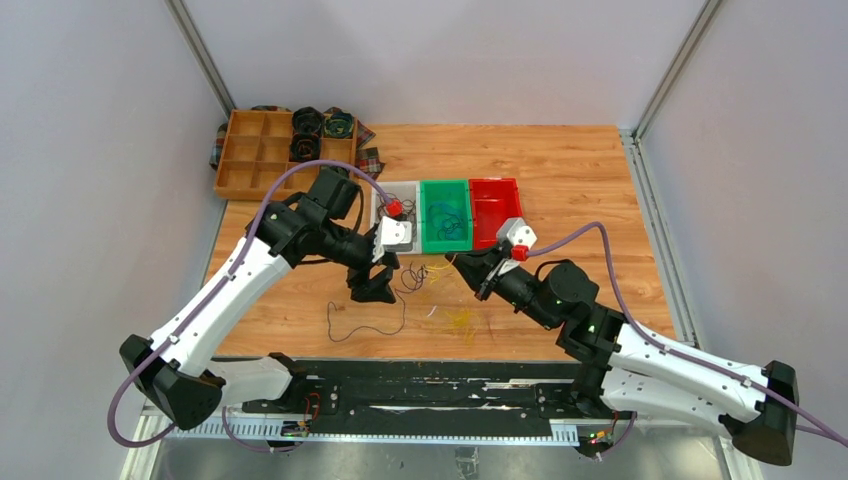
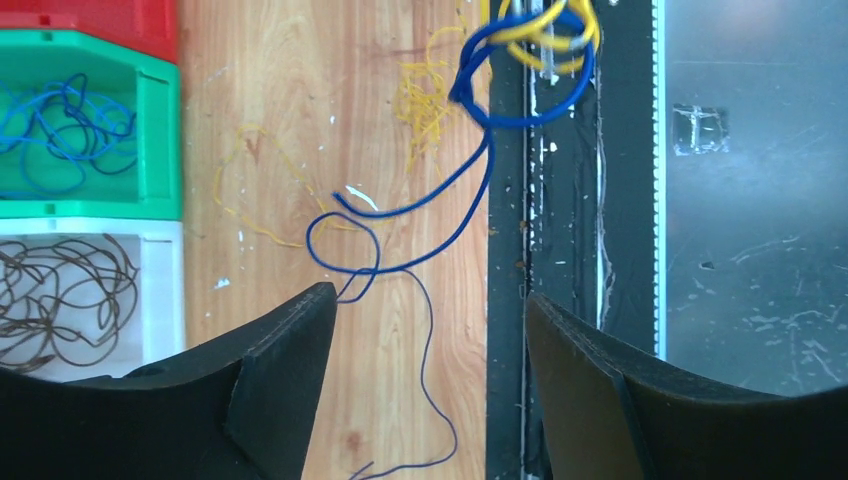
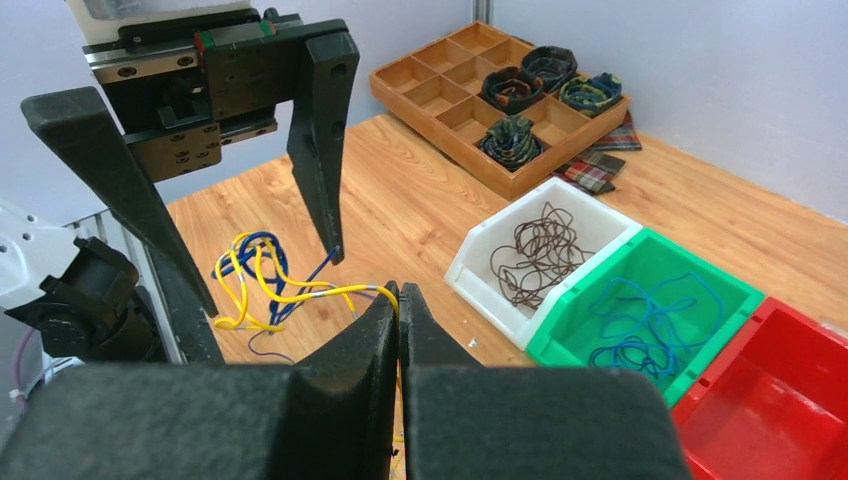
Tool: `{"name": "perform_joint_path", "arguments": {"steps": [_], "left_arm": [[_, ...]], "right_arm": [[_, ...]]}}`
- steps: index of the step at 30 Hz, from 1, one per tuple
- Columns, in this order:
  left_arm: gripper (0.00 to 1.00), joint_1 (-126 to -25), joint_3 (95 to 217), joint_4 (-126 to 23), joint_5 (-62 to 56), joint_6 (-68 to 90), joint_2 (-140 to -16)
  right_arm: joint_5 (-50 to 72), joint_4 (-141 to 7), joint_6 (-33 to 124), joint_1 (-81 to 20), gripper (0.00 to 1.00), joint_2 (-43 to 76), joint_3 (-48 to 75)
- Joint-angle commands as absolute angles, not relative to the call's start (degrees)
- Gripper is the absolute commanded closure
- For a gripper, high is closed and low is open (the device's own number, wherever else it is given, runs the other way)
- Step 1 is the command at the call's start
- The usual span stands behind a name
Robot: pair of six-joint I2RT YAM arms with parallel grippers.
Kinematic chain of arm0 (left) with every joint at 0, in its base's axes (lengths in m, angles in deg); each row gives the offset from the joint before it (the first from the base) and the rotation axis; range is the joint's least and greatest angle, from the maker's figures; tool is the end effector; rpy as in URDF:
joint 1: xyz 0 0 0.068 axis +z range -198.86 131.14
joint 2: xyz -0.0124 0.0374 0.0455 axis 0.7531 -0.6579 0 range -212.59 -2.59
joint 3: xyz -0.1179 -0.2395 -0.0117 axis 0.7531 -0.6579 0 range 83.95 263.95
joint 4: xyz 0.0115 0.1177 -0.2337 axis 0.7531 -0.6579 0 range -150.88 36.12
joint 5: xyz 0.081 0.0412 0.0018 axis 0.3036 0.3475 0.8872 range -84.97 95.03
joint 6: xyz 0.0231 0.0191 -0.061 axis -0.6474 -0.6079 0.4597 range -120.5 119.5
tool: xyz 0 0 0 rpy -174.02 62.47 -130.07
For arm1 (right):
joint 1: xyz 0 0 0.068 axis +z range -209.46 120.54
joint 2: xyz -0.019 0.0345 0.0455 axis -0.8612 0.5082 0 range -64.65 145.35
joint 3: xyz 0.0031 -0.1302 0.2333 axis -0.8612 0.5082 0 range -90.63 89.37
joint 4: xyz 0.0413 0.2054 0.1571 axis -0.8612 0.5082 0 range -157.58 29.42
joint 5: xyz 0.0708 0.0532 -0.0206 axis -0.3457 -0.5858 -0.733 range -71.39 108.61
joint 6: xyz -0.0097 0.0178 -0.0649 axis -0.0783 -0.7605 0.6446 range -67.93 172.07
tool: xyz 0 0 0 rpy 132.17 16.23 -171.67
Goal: Untangle the cables
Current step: Untie the cable.
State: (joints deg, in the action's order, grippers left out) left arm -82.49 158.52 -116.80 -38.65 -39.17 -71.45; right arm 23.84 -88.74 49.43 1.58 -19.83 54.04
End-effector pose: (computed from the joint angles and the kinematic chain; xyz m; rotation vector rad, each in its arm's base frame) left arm 0.1678 -0.1569 0.3431 1.6381 1.7641 -0.9263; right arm 0.1084 0.1853 0.3401 -0.6233 1.2785 0.8645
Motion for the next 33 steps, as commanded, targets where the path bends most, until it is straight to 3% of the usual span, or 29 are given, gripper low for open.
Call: {"name": "perform_joint_path", "arguments": {"steps": [1,12,23,33], "left_arm": [[0.28,-83.3,158.9,-112.6,-39.5,-40.2,-72.3],[0.36,-85.1,154.2,-107.2,-40.6,-40.8,-73.4],[0.28,-85.1,150.8,-99.5,-32.2,-32.2,-71.5],[0.29,-85.1,154.2,-98.0,-37.3,-30.6,-72.9]], "right_arm": [[22.5,-93.4,44.6,0.8,0.99,-17.8,53.4],[24.5,-98.0,38.3,0.4,0.99,-14.1,52.6],[20.7,-99.3,32.8,-3.0,0.99,-17.3,54.1],[16.7,-100.3,29.3,-4.0,1.00,-15.3,53.3]]}}
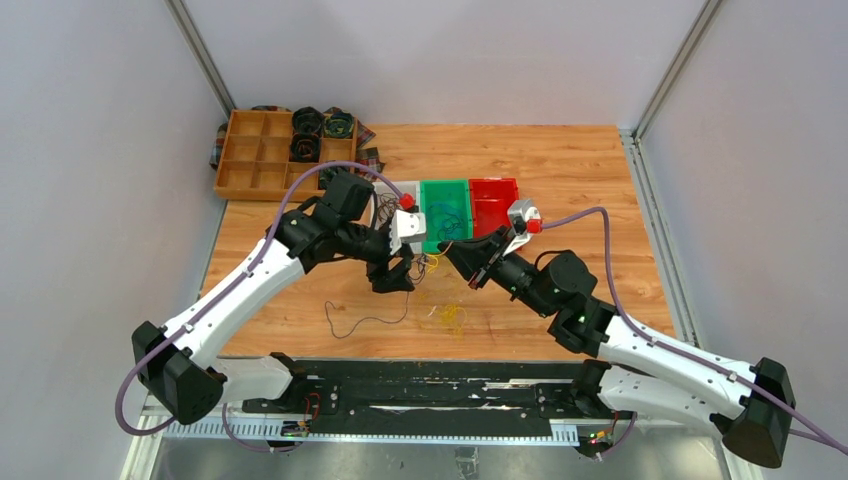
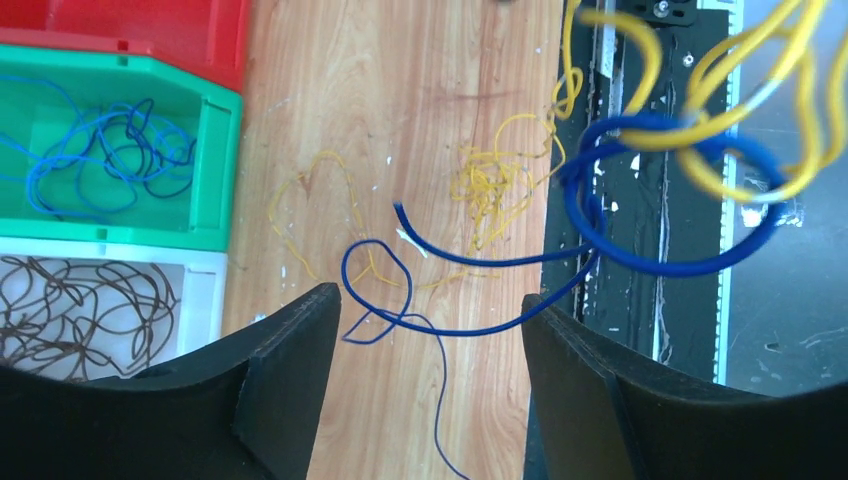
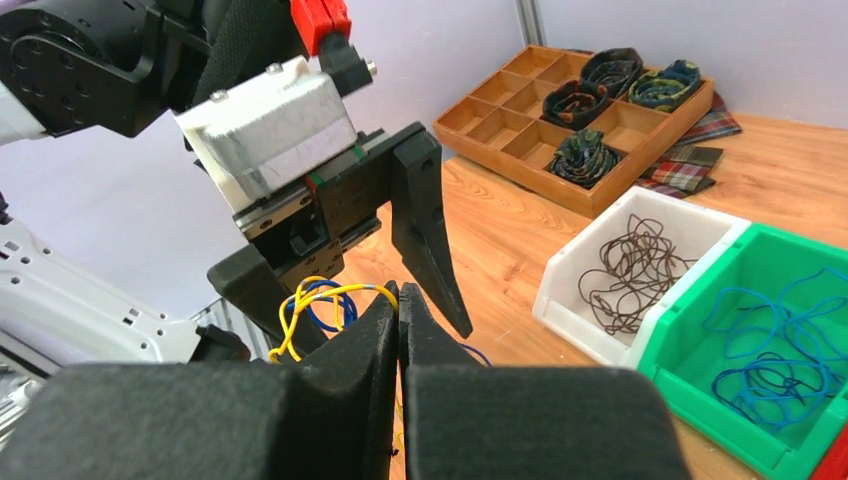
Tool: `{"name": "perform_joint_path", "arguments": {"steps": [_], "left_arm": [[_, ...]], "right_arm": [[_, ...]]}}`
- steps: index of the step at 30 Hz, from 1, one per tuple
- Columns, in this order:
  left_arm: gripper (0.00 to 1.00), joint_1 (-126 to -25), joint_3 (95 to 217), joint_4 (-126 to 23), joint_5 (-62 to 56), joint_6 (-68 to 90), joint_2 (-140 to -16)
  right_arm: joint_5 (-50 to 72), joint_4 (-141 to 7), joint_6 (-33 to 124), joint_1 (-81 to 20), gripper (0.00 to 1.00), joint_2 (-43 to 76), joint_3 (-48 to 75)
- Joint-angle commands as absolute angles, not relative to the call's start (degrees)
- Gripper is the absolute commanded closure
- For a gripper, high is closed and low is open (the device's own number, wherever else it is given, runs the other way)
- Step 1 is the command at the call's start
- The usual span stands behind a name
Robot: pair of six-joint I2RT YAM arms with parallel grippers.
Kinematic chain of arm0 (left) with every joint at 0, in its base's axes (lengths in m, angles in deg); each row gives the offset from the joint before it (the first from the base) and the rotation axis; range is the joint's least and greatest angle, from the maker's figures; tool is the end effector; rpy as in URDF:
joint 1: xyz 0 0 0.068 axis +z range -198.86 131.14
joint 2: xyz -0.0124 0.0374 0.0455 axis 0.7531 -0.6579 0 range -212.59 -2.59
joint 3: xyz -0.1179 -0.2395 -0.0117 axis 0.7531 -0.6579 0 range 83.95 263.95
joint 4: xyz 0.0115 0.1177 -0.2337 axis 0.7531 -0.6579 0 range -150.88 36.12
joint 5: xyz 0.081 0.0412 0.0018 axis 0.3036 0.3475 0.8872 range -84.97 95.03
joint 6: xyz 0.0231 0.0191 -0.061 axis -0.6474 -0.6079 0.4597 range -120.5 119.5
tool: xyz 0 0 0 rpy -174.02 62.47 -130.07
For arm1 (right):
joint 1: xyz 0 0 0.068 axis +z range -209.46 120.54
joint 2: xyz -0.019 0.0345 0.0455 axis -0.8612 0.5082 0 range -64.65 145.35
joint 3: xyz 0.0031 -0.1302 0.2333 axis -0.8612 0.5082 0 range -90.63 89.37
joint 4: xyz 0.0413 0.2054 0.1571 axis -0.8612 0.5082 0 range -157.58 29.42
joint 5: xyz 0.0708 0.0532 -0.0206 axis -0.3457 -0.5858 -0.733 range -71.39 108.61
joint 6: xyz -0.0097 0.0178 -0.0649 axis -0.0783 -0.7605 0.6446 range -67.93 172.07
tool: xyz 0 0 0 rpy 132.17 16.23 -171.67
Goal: Untangle the cables
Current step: Untie the cable.
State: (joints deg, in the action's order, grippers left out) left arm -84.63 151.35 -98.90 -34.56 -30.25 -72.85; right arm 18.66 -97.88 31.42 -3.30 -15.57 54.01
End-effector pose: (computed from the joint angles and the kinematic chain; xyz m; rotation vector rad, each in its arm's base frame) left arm 0.1897 -0.1795 0.3182 1.5172 1.7668 -0.8757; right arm 0.1264 0.1883 0.3453 -0.4169 1.3047 1.1406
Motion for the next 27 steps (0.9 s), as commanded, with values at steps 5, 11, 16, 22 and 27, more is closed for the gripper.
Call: {"name": "perform_joint_path", "arguments": {"steps": [5,11,16,22,27], "left_arm": [[0.35,-85.1,153.8,-101.5,-44.1,-34.4,-72.7],[0.59,-85.1,152.8,-102.7,-45.4,-34.4,-71.8],[0.80,-85.1,153.7,-102.7,-42.8,-31.3,-71.1],[0.98,-85.1,156.0,-103.7,-36.9,-24.5,-68.3],[0.99,-85.1,159.8,-110.6,-41.8,-25.2,-66.9]], "right_arm": [[17.9,-100.2,28.7,-4.2,0.99,-14.9,53.4],[20.3,-100.2,27.6,-4.5,0.99,-15.5,53.8],[21.0,-98.5,28.2,-5.2,0.99,-16.5,54.0],[22.4,-92.2,29.9,-8.5,0.99,-19.3,55.0],[23.9,-86.9,31.7,-11.5,0.99,-20.5,55.3]]}}
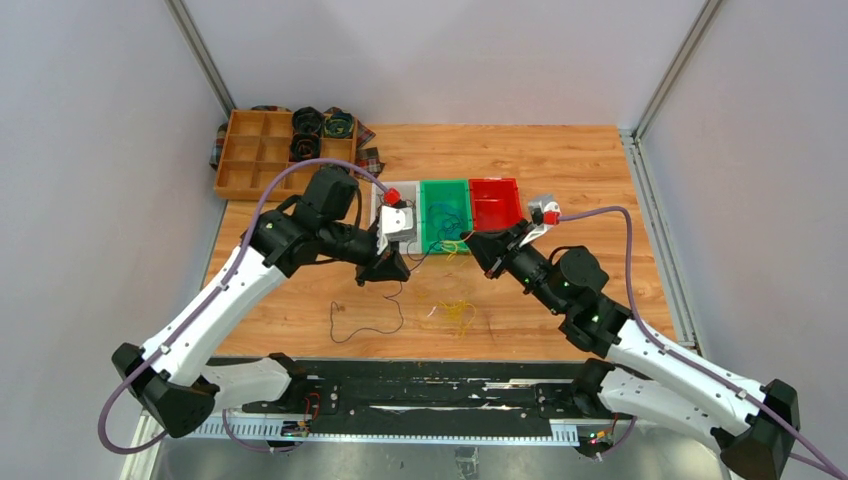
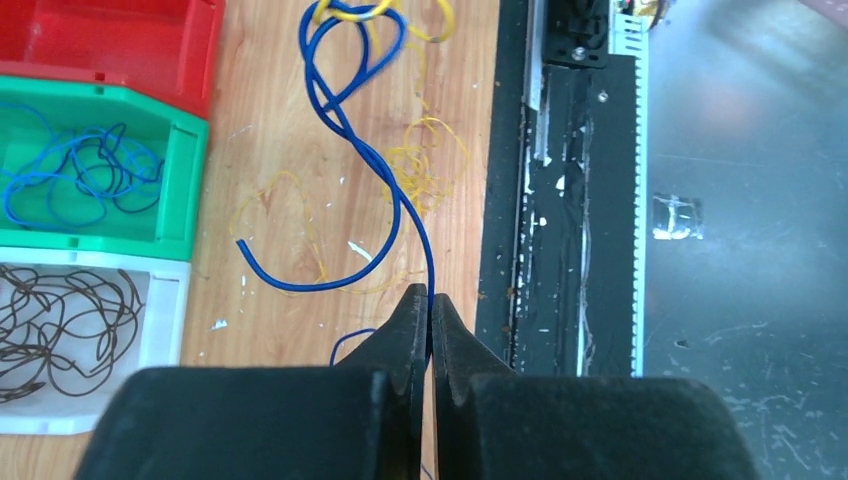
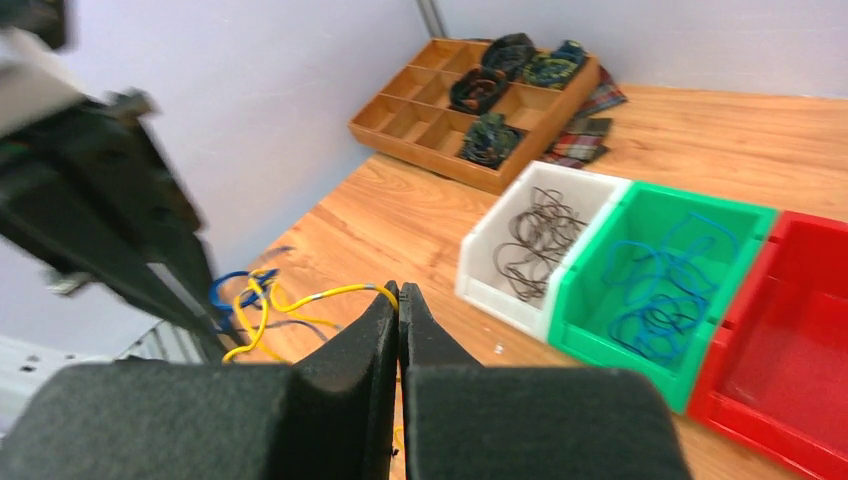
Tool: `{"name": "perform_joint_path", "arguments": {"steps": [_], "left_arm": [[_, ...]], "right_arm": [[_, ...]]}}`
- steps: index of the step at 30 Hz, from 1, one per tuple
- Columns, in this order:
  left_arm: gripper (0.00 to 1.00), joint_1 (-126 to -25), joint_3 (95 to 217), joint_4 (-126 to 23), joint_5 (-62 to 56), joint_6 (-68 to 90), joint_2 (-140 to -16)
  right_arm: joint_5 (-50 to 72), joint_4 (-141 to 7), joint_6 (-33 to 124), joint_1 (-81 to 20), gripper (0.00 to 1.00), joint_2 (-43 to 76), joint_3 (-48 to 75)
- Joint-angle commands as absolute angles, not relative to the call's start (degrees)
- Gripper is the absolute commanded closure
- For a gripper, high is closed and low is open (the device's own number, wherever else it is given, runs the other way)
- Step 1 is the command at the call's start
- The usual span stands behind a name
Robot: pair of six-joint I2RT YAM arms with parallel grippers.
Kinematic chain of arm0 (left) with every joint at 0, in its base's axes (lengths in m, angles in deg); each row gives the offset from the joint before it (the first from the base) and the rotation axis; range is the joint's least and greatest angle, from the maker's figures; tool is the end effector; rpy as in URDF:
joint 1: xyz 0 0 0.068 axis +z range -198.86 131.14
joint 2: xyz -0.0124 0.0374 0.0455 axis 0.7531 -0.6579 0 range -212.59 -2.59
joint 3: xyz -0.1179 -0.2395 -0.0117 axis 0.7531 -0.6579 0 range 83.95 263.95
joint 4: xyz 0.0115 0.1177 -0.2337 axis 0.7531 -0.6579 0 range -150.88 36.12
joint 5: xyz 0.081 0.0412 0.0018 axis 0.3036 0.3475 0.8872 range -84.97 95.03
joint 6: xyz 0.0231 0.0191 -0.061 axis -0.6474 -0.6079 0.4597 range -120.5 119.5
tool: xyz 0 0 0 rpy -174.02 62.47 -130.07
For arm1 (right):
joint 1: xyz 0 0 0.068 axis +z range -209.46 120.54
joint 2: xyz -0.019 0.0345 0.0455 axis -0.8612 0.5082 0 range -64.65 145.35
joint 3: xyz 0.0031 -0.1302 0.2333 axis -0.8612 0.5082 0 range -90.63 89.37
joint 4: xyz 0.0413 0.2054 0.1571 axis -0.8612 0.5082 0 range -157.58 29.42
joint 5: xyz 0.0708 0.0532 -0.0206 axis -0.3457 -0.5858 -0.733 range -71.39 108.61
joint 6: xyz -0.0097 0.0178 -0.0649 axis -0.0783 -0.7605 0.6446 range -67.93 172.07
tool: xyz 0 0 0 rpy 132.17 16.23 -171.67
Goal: Untangle the cables
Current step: Untie the cable.
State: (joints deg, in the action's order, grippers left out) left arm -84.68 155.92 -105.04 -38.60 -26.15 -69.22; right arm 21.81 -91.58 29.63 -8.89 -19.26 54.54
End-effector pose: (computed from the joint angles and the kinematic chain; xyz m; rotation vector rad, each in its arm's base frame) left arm 0.1689 -0.1684 0.3518 1.4734 1.7581 -0.9841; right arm 0.1396 0.1648 0.3411 -0.2946 1.3816 1.0324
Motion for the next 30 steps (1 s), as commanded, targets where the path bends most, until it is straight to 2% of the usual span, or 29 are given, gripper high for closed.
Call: {"name": "perform_joint_path", "arguments": {"steps": [1,7,17,23,27,30], "left_arm": [[0.99,-85.1,160.7,-112.6,-43.7,-26.5,-66.8],[0.99,-85.1,164.5,-123.2,-44.5,-36.3,-65.7],[0.99,-85.1,165.0,-124.4,-23.0,-42.6,-64.1],[0.99,-85.1,165.1,-125.1,-17.4,-45.8,-62.4],[0.99,-85.1,164.8,-126.2,-14.5,-48.4,-61.5],[0.99,-85.1,164.5,-127.0,-12.4,-50.6,-60.8]], "right_arm": [[24.4,-85.6,31.9,-12.2,0.99,-20.5,55.2],[26.8,-79.3,33.6,-16.4,0.99,-19.8,54.8],[24.9,-77.3,32.1,-23.4,1.00,-22.5,55.8],[31.5,-71.8,32.2,-26.2,0.99,-23.3,54.8],[38.1,-66.5,30.6,-31.1,0.99,-24.9,54.3],[37.9,-64.2,27.9,-36.5,1.00,-26.5,54.5]]}}
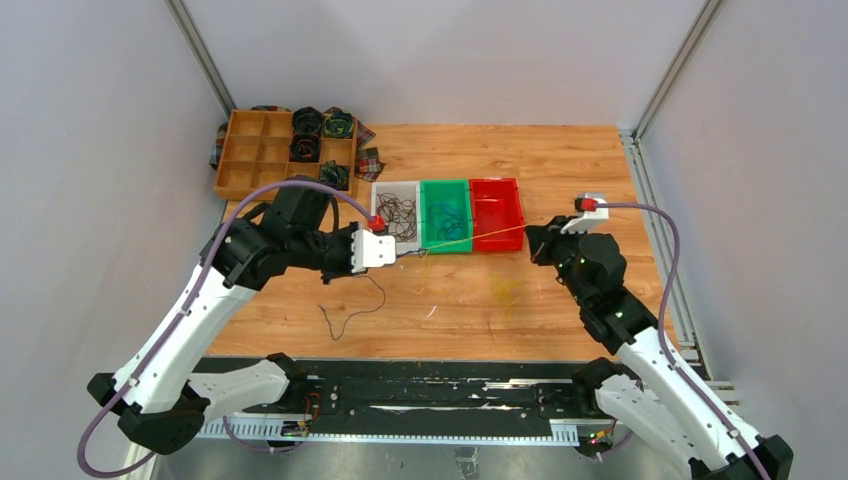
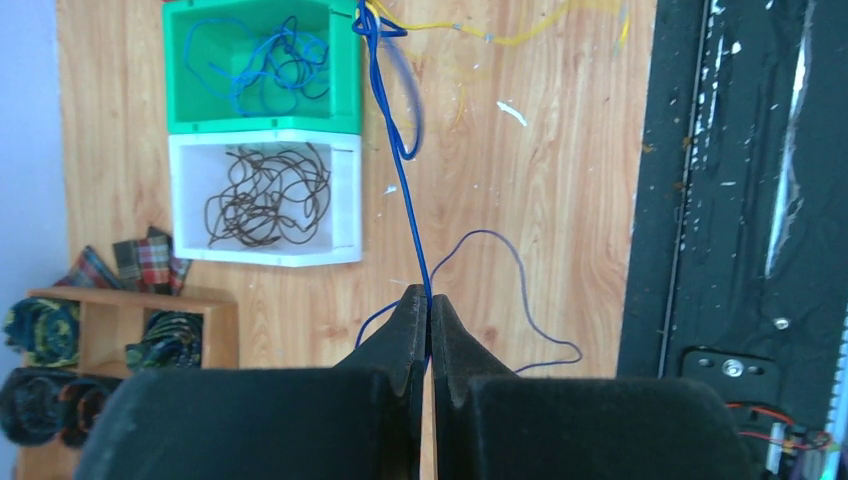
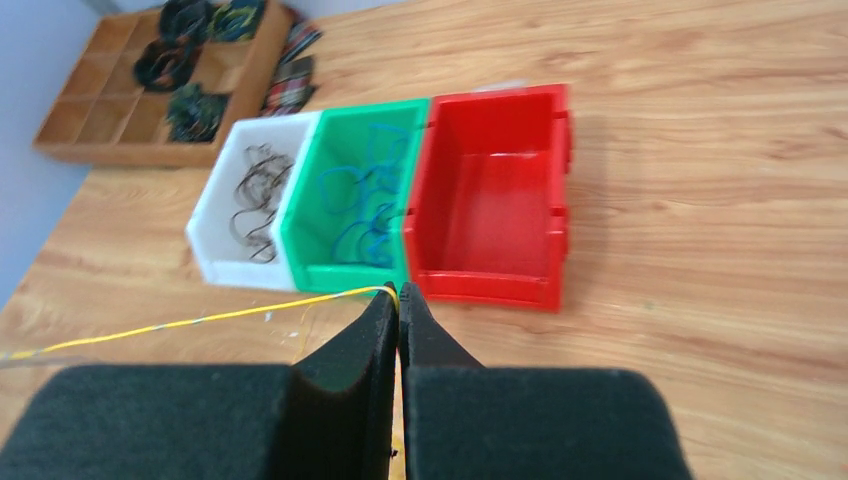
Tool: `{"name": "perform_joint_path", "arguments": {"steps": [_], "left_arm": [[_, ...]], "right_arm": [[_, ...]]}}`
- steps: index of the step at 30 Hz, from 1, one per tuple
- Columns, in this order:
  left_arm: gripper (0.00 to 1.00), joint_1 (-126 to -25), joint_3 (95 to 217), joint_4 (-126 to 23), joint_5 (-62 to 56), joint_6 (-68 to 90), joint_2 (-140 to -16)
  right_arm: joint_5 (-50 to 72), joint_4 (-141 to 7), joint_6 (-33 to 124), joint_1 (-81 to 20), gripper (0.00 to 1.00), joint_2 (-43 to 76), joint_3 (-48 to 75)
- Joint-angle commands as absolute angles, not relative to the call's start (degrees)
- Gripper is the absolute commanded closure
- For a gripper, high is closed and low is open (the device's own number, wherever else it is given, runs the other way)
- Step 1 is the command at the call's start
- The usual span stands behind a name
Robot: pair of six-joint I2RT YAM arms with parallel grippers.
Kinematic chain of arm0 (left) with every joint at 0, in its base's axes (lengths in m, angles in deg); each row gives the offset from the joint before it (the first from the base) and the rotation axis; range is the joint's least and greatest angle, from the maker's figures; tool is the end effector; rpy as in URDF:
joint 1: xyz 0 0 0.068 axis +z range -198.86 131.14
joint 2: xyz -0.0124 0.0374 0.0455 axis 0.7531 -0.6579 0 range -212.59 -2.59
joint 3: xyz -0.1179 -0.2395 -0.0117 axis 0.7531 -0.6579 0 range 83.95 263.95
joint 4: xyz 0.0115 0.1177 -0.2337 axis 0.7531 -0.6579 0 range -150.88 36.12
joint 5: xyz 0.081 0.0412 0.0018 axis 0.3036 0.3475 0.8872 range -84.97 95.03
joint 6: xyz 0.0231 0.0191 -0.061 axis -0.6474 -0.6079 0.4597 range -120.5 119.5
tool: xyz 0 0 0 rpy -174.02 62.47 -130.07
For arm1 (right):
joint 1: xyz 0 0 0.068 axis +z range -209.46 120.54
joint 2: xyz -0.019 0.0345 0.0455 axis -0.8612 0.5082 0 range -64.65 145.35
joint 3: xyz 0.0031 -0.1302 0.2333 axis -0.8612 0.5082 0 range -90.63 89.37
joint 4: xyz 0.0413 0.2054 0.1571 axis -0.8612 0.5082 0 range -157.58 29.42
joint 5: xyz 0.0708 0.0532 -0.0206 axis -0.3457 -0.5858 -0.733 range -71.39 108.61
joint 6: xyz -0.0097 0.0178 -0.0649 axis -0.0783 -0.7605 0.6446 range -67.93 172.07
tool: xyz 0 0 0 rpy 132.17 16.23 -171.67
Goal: Untangle the cables
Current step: Untie the cable.
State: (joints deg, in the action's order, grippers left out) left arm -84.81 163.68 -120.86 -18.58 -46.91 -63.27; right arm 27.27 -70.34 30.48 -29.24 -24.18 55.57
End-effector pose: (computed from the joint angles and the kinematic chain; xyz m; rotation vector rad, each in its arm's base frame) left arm 0.1403 -0.1287 0.3834 1.6875 1.6423 -0.4062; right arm 0.1788 0.0945 0.3034 -0.0078 1.6687 0.5657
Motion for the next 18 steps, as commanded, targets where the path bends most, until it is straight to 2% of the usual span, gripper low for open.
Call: {"name": "perform_joint_path", "arguments": {"steps": [1,5,9,11,13,15,16,18], "left_arm": [[0.99,-85.1,164.5,-127.1,-11.7,-51.1,-60.7],[0.99,-85.1,165.0,-127.5,-9.7,-52.9,-60.2],[0.99,-85.1,166.2,-127.4,-16.1,-51.4,-61.3],[0.99,-85.0,166.9,-127.4,-21.2,-51.0,-62.6],[0.99,-85.1,168.0,-127.4,-24.8,-51.2,-64.1],[0.99,-85.1,169.4,-127.3,-26.3,-51.6,-66.1],[0.99,-85.1,170.1,-127.0,-26.5,-51.7,-67.1],[0.99,-85.1,171.6,-126.8,-26.7,-51.8,-69.0]], "right_arm": [[37.9,-63.4,27.4,-37.8,1.00,-26.8,54.4],[34.7,-62.5,27.7,-40.5,0.99,-27.0,54.1],[13.0,-71.8,30.4,-40.4,0.99,-24.6,56.1],[0.8,-75.7,30.0,-40.3,0.93,-21.2,56.3],[-4.4,-75.0,30.2,-38.0,0.81,-18.5,55.9],[-3.3,-75.2,32.2,-33.5,0.74,-17.6,56.9],[-2.5,-75.6,33.4,-30.8,0.66,-17.3,57.6],[0.4,-75.1,35.4,-25.9,0.59,-15.9,57.6]]}}
